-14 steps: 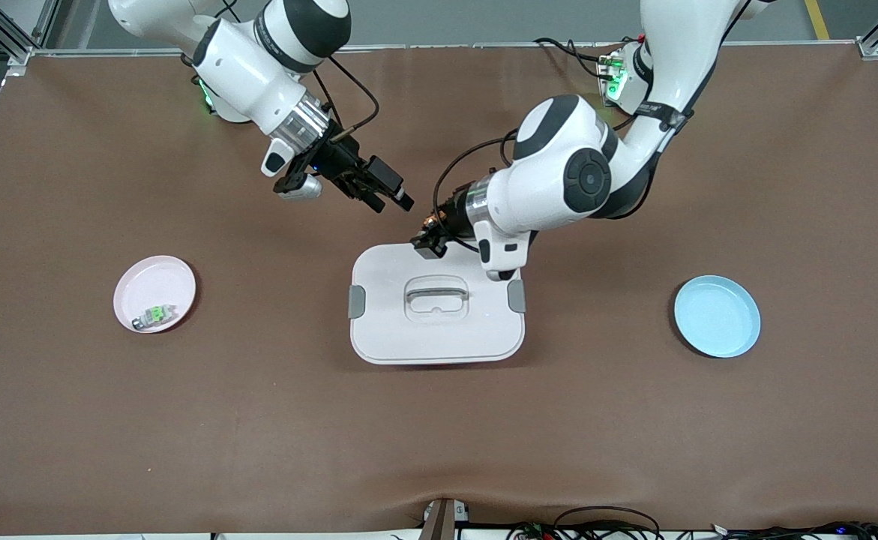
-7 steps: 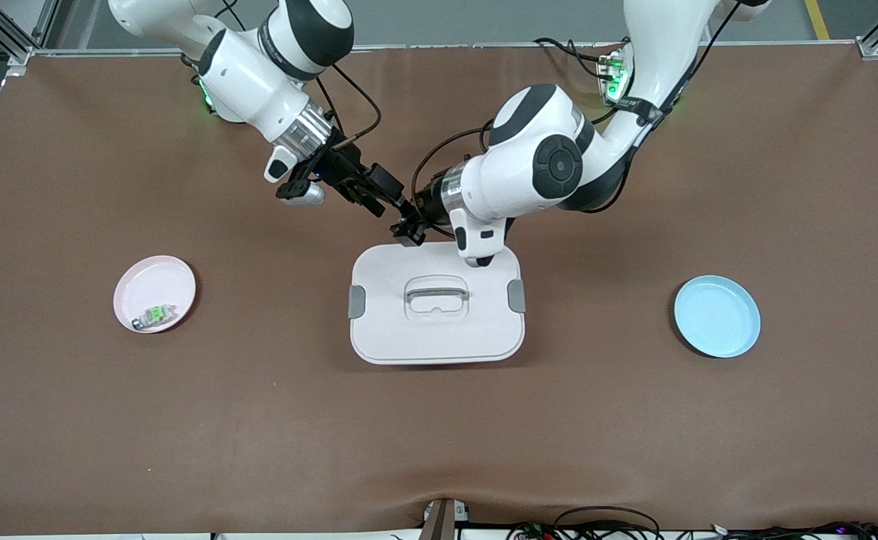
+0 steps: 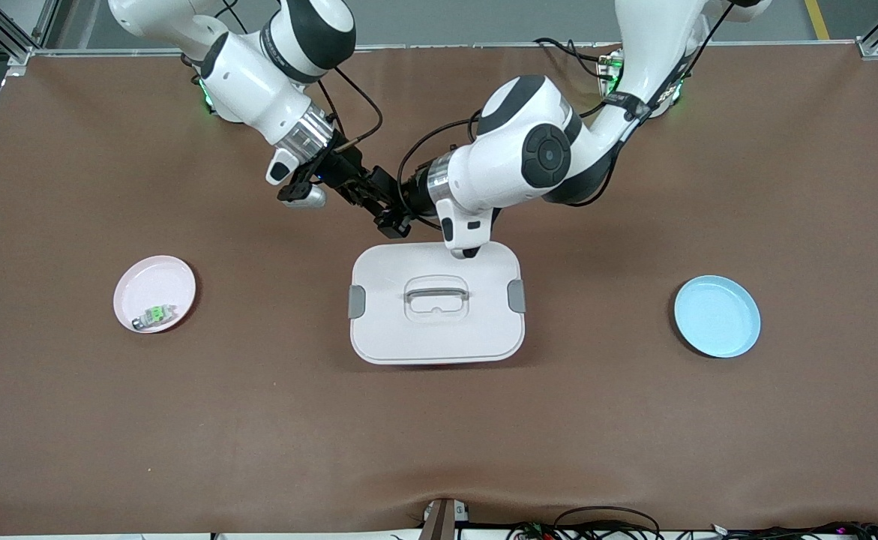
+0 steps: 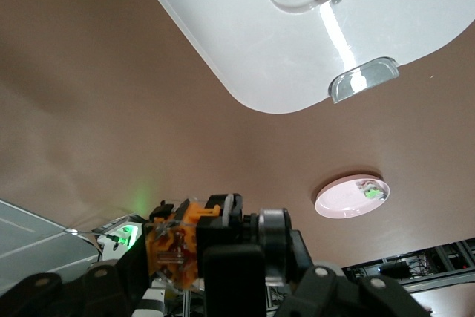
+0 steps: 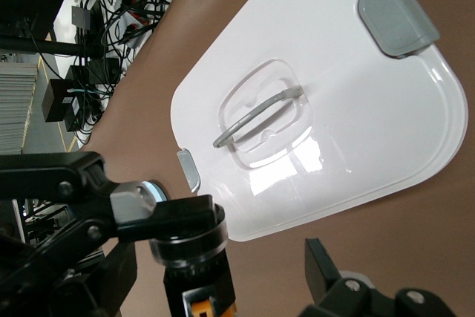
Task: Transfer orange switch to right arm and place
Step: 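Close the right gripper on the orange switch held by the left gripper, then open the left gripper to release the switch to the right gripper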
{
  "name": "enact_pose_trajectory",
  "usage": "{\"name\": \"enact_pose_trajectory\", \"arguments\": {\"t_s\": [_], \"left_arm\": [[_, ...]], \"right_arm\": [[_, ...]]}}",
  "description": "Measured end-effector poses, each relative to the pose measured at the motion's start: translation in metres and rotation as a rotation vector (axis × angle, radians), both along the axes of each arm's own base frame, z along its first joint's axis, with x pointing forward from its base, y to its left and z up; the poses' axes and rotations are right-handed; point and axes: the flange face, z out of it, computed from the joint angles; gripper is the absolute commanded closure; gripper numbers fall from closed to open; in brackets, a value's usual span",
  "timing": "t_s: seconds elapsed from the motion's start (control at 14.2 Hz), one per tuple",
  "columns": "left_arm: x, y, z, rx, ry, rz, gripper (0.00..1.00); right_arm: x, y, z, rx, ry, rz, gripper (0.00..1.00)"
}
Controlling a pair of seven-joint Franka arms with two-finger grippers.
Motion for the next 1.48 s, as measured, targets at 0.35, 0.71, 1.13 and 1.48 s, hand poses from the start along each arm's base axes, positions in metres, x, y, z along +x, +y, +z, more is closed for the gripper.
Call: {"name": "enact_pose_trajectory", "arguments": {"t_s": [0.35, 0.71, 1.13, 1.48], "left_arm": [[0.000, -0.003, -0.003, 0.003, 0.006, 0.017, 1.00], [0.000, -0.004, -0.010, 0.008, 0.012, 0.017, 1.00], [0.000, -0.004, -0.009, 0.009, 0.010, 0.015, 0.92], [0.002, -0.004, -0.007, 0.006, 0.006, 0.016, 0.87]], "right_arm": [[0.001, -0.002, -0.001, -0.003, -0.002, -0.001, 0.36], [0.002, -0.004, 0.003, 0.001, -0.009, -0.002, 0.73], [0.002, -0.003, 0.002, -0.007, -0.021, 0.013, 0.90], [0.003, -0.004, 0.004, -0.005, -0.025, 0.012, 0.90]]}}
